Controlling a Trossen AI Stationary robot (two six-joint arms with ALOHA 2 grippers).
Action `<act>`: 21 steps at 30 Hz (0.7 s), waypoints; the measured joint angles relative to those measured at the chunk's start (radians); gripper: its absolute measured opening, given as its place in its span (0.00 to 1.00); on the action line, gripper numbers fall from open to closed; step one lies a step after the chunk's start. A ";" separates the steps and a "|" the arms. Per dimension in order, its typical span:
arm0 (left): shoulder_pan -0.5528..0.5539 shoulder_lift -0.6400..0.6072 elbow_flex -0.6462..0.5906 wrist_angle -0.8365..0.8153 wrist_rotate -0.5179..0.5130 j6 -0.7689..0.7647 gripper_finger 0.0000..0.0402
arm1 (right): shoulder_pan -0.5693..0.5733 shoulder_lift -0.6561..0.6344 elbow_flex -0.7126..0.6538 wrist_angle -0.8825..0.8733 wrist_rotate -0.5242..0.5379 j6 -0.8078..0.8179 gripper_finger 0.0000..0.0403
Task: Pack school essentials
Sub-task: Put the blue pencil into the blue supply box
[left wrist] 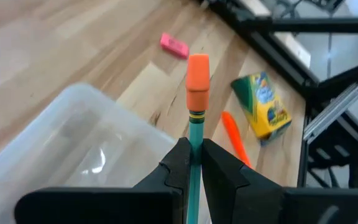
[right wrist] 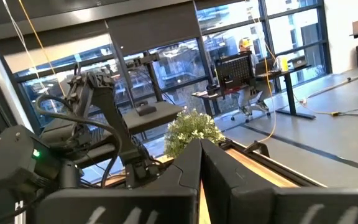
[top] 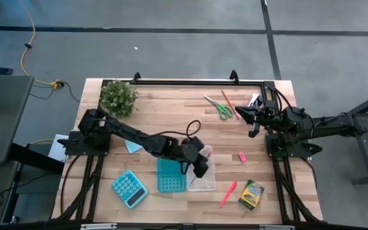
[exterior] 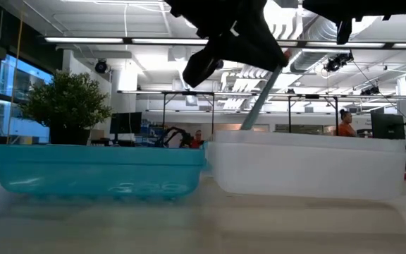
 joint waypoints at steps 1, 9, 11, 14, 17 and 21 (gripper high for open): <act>0.000 0.000 0.000 -0.010 0.010 0.000 0.06 | 0.000 0.000 0.000 0.000 0.000 0.000 0.00; 0.002 0.000 0.000 -0.034 0.003 -0.043 0.06 | 0.000 0.000 0.000 0.000 0.000 0.004 0.00; 0.007 0.000 0.000 -0.039 -0.002 -0.076 0.06 | 0.000 0.000 0.000 0.000 0.000 0.004 0.00; 0.017 0.000 -0.001 -0.073 -0.004 -0.124 0.06 | 0.000 0.000 0.000 -0.004 0.000 0.004 0.00; 0.030 0.006 -0.015 -0.064 0.011 -0.135 0.06 | 0.000 0.000 0.000 -0.012 0.000 0.003 0.00; 0.045 0.007 -0.015 -0.041 0.051 -0.105 0.06 | 0.000 0.000 0.000 -0.022 0.000 0.003 0.00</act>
